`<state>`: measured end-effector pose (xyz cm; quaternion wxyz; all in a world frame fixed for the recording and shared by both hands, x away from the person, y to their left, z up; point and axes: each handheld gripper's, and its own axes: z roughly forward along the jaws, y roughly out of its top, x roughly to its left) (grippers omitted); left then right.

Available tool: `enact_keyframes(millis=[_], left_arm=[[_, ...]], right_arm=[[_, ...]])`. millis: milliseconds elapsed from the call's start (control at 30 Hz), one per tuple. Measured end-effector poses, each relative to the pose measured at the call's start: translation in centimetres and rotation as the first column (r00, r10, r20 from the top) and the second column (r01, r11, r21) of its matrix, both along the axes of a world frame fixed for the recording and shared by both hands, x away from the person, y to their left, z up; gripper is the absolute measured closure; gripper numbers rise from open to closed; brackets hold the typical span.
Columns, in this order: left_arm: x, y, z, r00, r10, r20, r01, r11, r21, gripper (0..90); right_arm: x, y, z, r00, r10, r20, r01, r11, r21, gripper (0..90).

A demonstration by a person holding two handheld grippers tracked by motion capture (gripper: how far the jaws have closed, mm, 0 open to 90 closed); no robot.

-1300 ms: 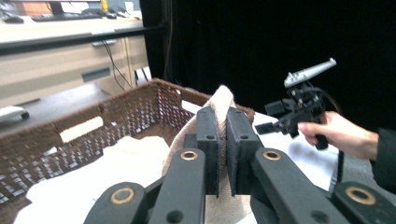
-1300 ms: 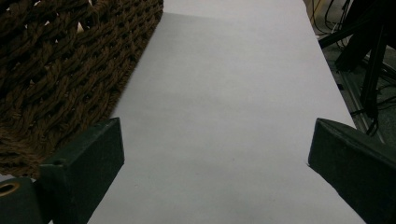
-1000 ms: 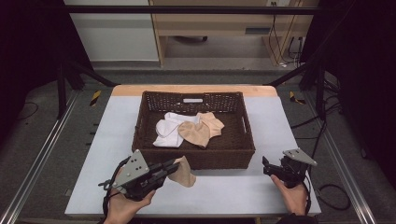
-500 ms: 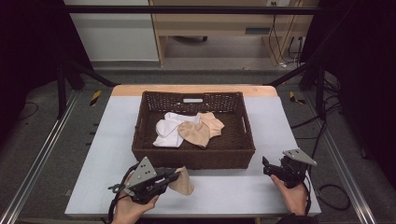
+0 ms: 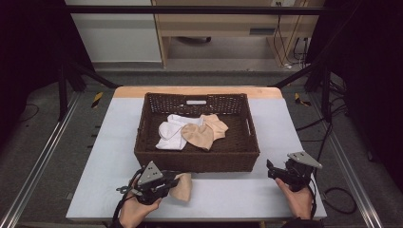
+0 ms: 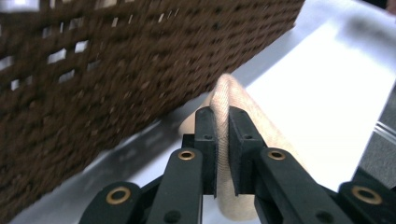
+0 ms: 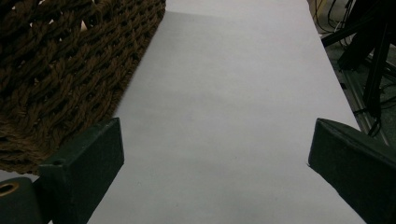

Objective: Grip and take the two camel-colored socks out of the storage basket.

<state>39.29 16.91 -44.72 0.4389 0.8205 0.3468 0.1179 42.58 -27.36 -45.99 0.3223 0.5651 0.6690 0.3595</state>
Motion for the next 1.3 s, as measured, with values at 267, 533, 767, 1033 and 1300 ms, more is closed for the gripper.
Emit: enact_keyframes(millis=[267,533,767,1033,1300], left_arm=[[0.2,0.2,-0.5,0.9984,0.052,0.024,-0.053,0.9976,0.045,53.8],[0.0,1.3,1.0,0.992,0.105,0.07,-0.106,0.9943,0.014,41.3],[-0.3,2.1,3.0,0.9822,0.142,0.122,-0.137,0.9894,-0.048,41.0],[-0.1,2.2,4.2,0.9714,0.188,0.145,-0.174,0.9792,-0.104,40.9],[0.7,1.4,5.8,0.9659,0.185,0.181,-0.164,0.9783,-0.126,39.9]], right_arm=[[0.2,0.1,-0.2,0.9999,0.0,-0.014,0.0,0.9999,-0.012,3.8],[0.2,0.0,-0.1,0.9999,-0.005,-0.011,0.005,1.0,-0.006,3.8],[0.2,0.0,-0.1,1.0,-0.007,-0.004,0.007,1.0,-0.003,3.7],[0.3,0.0,-0.1,0.9999,-0.016,-0.003,0.016,0.9999,-0.004,3.5],[0.4,0.1,0.0,0.9999,-0.013,-0.003,0.012,0.9999,-0.005,3.6]])
